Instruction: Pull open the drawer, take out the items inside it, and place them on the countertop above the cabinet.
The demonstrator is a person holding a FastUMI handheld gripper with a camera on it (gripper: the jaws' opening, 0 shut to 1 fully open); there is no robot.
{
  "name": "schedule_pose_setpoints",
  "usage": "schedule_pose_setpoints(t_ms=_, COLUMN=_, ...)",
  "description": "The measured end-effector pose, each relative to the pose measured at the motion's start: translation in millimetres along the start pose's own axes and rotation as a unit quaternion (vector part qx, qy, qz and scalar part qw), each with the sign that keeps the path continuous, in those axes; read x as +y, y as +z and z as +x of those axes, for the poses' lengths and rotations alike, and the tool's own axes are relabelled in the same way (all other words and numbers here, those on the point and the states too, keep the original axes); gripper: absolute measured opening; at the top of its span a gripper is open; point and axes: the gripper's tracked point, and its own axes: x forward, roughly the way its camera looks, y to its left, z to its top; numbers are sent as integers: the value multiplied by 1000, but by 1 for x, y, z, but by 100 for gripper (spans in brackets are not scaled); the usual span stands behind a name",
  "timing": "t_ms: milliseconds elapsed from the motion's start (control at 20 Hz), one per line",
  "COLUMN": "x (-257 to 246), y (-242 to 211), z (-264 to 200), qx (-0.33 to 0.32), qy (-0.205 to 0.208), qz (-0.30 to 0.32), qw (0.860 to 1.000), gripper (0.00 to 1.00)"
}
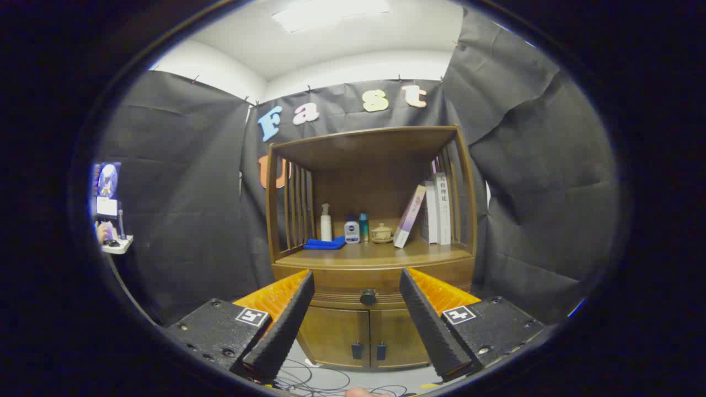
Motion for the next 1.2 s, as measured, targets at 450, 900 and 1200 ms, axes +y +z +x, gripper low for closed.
schedule_pose_setpoints(t_ms=450, x=-4, y=4, z=14, qx=5, qy=-4, qz=-1, qw=1000, gripper=100)
schedule_pose_setpoints(t_ms=900, x=-18, y=-10, z=53, qx=11, qy=-23, qz=-8, qw=1000, gripper=100)
schedule_pose_setpoints(t_ms=1200, x=-27, y=-45, z=109, qx=38, qy=-34, qz=-22, qw=998, gripper=99)
